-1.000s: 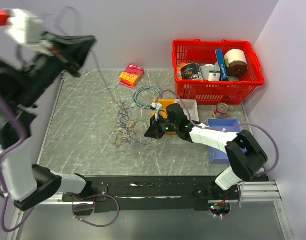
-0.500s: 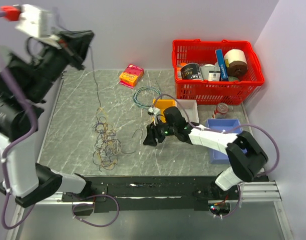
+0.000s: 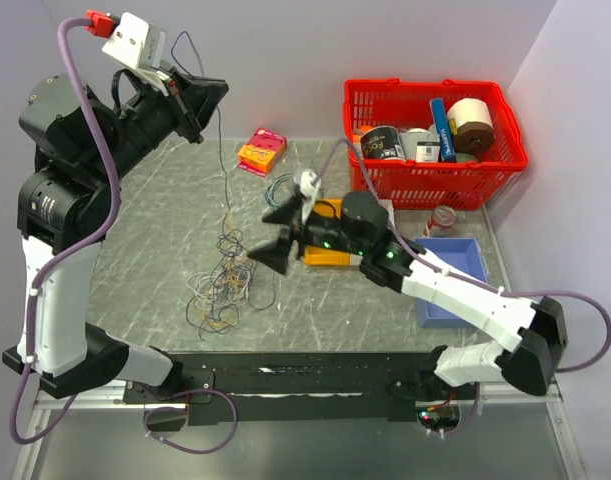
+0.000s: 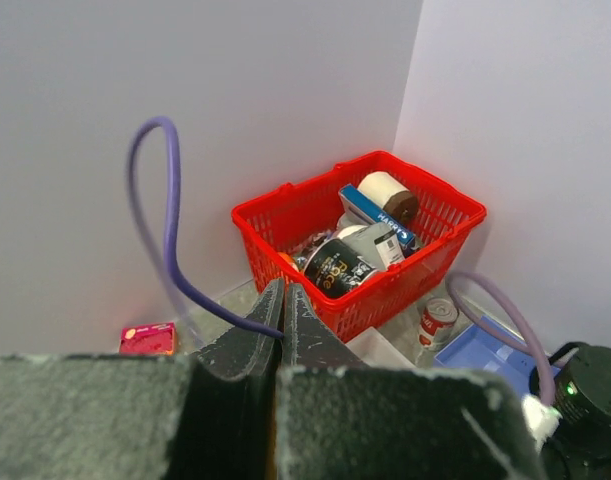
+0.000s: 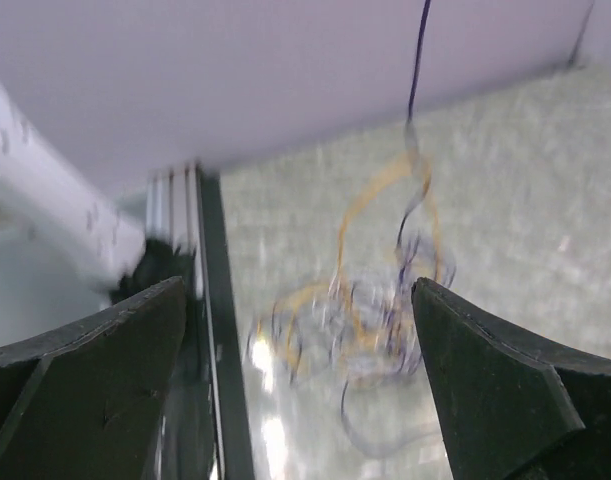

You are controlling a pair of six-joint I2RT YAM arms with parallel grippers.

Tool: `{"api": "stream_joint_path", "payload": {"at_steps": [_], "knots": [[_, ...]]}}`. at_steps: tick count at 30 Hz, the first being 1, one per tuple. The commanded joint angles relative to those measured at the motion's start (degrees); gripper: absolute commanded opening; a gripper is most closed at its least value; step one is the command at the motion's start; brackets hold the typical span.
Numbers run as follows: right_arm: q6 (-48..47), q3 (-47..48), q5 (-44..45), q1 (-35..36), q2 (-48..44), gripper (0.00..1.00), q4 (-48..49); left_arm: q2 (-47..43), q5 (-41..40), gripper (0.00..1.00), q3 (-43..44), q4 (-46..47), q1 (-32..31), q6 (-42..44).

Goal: Untangle the cables

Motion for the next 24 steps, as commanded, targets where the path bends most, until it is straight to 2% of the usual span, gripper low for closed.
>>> {"api": "stream_joint_path", "payload": {"at_steps": [1,7,10,12,13,14,15,16,21,24], "knots": [[5.29,10.55,10.46,1.05,7.13,1.00,-0.42,0.28,1.67,0.01,-0.17,3.33,-0.08,-2.50],[10.04,17.68,9.08,1.57,16.71,0.97,-1.21,0.81,0.70,0.01,0.01,3.68,-0.08,-2.06],[11.36,20.50,9.42,2.10,20.06,0.87,-2.88,0.72,0.61,0.01,-0.25,3.68,-0.08,-1.97],[12.15,20.78,9.86,2.10,21.73,0.74,-2.71,0.81,0.79,0.01,-0.26,3.68,-0.08,-2.15],[12.24,20.43,10.04,2.10,22.17,0.65,-2.54,0.81,0.27,0.01,-0.08,3.68,-0.08,-2.24],[12.24,20.25,10.13,2.01,22.78,0.31,-2.28,0.81,-0.35,0.01,0.09,3.68,0.01,-2.50],[12.15,19.90,10.39,2.10,23.05,0.12,-2.36,0.81,-0.88,0.01,0.27,3.68,0.01,-2.85],[12.07,19.12,10.74,2.01,23.22,0.00,-2.45,0.81,-2.62,0.01,0.88,3.68,0.01,-2.94],[11.62,12.35,10.48,1.75,23.58,0.00,0.01,0.72,-9.13,0.01,6.85,3.42,0.01,-1.89],[12.24,8.13,9.60,1.40,25.42,0.00,-0.16,1.25,-13.53,0.01,13.88,3.86,0.01,-0.14]]}}
